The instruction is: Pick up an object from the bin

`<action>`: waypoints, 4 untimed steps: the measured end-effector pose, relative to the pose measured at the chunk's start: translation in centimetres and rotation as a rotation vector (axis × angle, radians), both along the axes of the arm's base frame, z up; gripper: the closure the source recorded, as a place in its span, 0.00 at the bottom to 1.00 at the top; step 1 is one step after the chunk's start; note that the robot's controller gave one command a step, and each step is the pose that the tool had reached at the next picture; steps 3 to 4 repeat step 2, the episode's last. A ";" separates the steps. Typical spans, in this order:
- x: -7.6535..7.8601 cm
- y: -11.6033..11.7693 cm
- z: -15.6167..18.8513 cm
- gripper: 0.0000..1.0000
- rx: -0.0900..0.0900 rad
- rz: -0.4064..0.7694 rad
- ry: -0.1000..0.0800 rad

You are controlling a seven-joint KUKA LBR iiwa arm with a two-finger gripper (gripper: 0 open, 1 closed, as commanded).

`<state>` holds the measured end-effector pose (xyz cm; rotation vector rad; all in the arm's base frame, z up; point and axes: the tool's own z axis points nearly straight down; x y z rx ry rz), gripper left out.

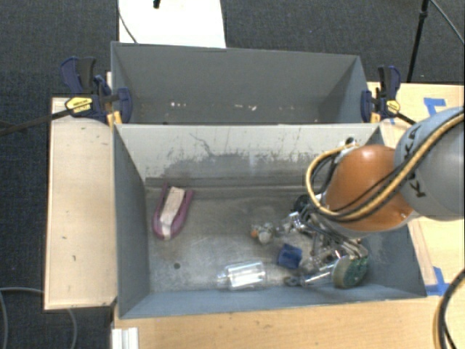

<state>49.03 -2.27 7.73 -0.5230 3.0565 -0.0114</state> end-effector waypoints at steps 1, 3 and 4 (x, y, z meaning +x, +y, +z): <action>-0.4 -0.1 -0.1 1.00 -0.002 0.000 0.022; 2.2 -2.7 16.4 1.00 -0.001 0.022 0.029; 2.2 -2.7 16.4 1.00 -0.001 0.022 0.029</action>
Offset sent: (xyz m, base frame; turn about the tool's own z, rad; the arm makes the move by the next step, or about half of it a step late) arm 0.0000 0.0000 0.0000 0.0000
